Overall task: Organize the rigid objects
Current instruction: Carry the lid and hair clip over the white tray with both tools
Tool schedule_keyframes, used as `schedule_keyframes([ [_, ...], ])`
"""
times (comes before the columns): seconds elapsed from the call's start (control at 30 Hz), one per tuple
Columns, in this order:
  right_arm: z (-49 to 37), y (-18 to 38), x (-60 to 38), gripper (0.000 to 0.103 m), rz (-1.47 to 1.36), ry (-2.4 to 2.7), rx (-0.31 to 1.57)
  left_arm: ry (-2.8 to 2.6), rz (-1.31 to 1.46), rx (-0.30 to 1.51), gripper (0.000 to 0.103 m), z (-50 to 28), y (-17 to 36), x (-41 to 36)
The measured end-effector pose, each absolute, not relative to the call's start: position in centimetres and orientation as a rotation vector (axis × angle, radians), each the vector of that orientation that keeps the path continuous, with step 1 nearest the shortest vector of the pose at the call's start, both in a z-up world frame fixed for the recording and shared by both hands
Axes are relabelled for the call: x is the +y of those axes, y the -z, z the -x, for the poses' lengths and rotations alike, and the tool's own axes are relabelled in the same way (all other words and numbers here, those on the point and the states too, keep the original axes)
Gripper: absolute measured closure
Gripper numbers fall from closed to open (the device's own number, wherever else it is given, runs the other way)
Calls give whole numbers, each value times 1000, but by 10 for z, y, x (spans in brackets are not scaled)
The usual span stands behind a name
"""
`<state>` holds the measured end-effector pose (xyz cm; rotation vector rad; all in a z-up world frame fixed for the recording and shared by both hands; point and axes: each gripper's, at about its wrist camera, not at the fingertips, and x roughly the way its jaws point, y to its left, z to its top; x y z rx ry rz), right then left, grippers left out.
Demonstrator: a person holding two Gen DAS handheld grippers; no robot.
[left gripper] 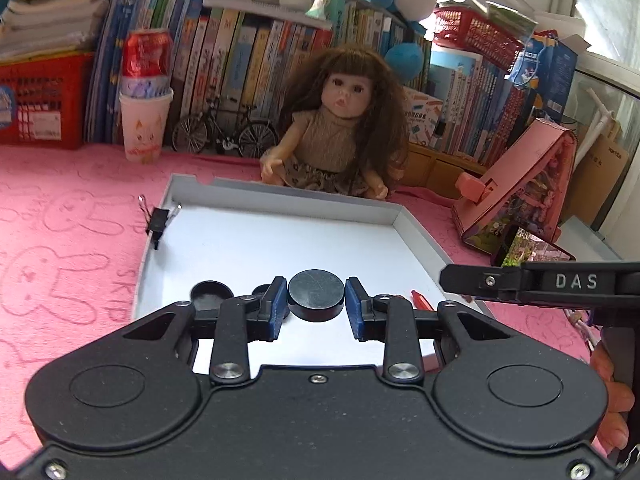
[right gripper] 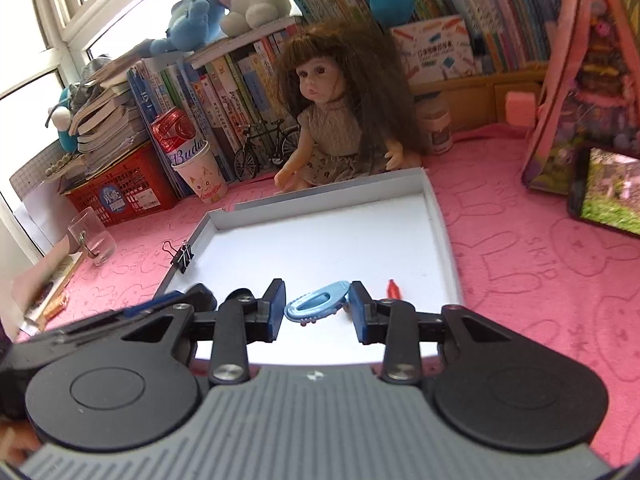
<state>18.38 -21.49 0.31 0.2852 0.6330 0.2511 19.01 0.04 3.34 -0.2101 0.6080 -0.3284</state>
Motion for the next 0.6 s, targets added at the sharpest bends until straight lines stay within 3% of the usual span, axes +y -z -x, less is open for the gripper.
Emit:
schedule_keyframes([
  [0.6,-238,27,-191,63,-330,-178,810,324,73,698,73,-228,-1,-40],
])
